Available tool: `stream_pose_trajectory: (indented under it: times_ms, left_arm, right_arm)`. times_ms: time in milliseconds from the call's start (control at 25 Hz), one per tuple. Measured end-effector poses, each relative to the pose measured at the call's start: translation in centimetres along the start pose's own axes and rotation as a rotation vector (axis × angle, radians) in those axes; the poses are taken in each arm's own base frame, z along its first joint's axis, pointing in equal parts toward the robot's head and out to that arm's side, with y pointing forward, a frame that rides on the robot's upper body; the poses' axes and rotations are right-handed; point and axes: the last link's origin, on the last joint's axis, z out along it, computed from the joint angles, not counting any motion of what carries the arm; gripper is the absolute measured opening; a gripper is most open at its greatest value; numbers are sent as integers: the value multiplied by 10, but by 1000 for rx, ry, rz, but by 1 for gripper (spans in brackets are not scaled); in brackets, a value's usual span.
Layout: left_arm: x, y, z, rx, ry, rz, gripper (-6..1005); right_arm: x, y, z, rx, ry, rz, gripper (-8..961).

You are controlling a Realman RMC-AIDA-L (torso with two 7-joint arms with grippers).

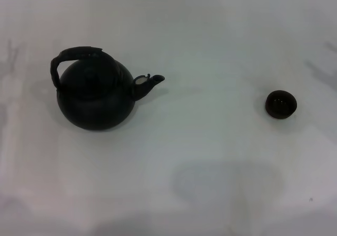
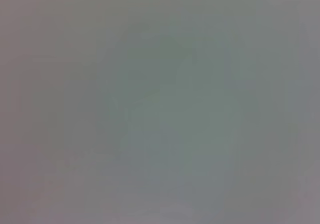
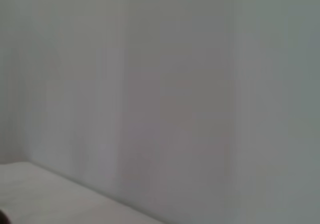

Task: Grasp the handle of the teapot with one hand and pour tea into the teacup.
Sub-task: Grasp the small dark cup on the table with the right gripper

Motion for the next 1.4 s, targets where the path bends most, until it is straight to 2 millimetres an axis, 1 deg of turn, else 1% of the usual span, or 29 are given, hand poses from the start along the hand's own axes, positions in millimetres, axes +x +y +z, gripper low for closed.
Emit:
stream_pose_trajectory:
  times_ms: [200, 520, 760, 920, 1040, 1240, 1400]
  left_arm:
    - [-1, 4, 5, -6, -13, -2, 830]
    - [-1, 5, 4, -7, -16, -3, 831]
    - [-1, 4, 4, -6, -15, -3, 831]
    - [-2, 4, 3, -4, -18, -3, 831]
    - [-3, 3, 2, -1, -21, -3, 831]
    - [-4, 1, -1, 4, -25, -2, 831]
    - [-5, 1, -2, -2, -28, 1, 831]
  right_arm:
    - [-8, 2, 1, -42, -1, -9, 841]
    - [-11, 2, 8, -89, 28, -25, 842]
    - [-35, -2, 1, -209, 97, 6, 844]
    - [-43, -2, 4, -264, 178, 28, 844]
    - [-48, 6, 8, -317, 198, 15, 845]
    - [-51, 22, 22, -415, 261, 14, 847]
    - [-43, 35, 37, -476, 267, 9, 847]
